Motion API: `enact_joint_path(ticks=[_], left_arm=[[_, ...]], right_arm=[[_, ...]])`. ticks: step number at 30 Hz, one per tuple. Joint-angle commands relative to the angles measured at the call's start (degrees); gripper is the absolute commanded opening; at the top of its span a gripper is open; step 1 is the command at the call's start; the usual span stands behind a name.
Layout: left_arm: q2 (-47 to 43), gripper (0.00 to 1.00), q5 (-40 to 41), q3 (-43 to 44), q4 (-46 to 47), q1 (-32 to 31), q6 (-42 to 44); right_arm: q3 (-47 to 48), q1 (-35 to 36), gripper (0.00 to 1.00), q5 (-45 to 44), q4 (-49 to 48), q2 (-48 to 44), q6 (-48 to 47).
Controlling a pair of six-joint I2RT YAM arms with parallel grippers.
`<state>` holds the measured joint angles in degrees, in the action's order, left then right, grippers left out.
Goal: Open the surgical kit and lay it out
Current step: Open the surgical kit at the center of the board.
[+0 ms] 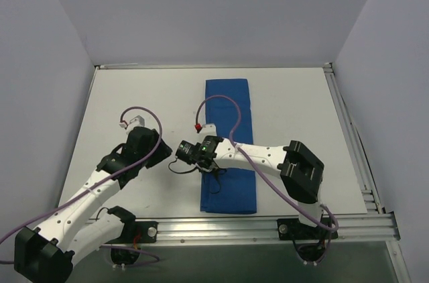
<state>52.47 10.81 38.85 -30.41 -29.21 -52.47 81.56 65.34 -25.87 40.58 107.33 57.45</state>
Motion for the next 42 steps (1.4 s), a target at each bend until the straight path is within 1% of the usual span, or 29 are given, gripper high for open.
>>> enact_joint_path(ticks=[1,2,3,4,6,7,10,12,14,18,20,21,23,36,42], left_arm=[[-1.23,0.6,2.64,0.7,-1.4,0.47,-1.85],[-1.31,0.6,2.73,0.7,-1.58,0.56,-2.02],[-1.58,0.6,2.81,0.7,-1.75,0.56,-2.29],[-1.67,0.6,2.9,0.7,-2.02,0.65,-2.2],[-2.02,0.6,3.17,0.87,-2.54,0.65,-2.38],[-2.28,0.6,3.34,0.88,-3.24,0.65,-2.55],[-2.98,0.6,4.48,0.7,-3.95,0.74,-3.17],[-3.07,0.6,4.22,0.53,-3.86,0.74,-3.52],[-3.07,0.6,3.52,0.35,-3.51,0.74,-3.43],[-3.51,0.6,3.52,0.35,-3.6,0.82,-3.08],[-3.6,0.6,3.52,0.52,-3.6,0.82,-2.82],[-3.77,0.6,3.43,0.52,-3.77,0.82,-2.82],[-3.78,0.6,3.34,0.52,-3.69,0.82,-2.73],[-3.95,0.6,3.34,0.61,-3.69,0.82,-2.46],[-3.95,0.6,3.25,0.26,-3.69,0.82,-2.38]], right_arm=[[0.1,-0.13,0.0,3.79,-4.0,0.16,-0.41],[-0.69,0.05,0.0,4.5,-4.71,0.25,-0.58],[-1.05,0.22,0.04,5.21,-5.41,0.34,-0.85],[-1.23,0.57,0.16,5.56,-5.94,0.34,-0.94],[-1.66,1.8,0.35,6.18,-6.04,0.16,-0.76],[-1.75,2.16,0.43,6.35,-5.6,-0.19,-0.15],[-2.54,3.65,0.56,7.06,-5.24,-0.72,1.17],[-2.63,4.53,0.58,7.32,-4.9,-0.63,1.87],[-1.67,5.58,0.58,6.89,-2.8,0.6,3.18],[0.88,7.52,0.48,5.04,2.48,3.15,5.48],[1.76,8.31,0.46,4.78,3.71,4.03,6.35],[1.94,8.57,0.42,4.6,4.33,4.29,6.53],[1.94,8.92,0.41,4.42,4.86,4.73,6.97],[2.02,10.16,0.39,4.16,7.67,6.84,8.47],[3.08,10.33,0.39,5.04,6.8,8.16,7.85]])
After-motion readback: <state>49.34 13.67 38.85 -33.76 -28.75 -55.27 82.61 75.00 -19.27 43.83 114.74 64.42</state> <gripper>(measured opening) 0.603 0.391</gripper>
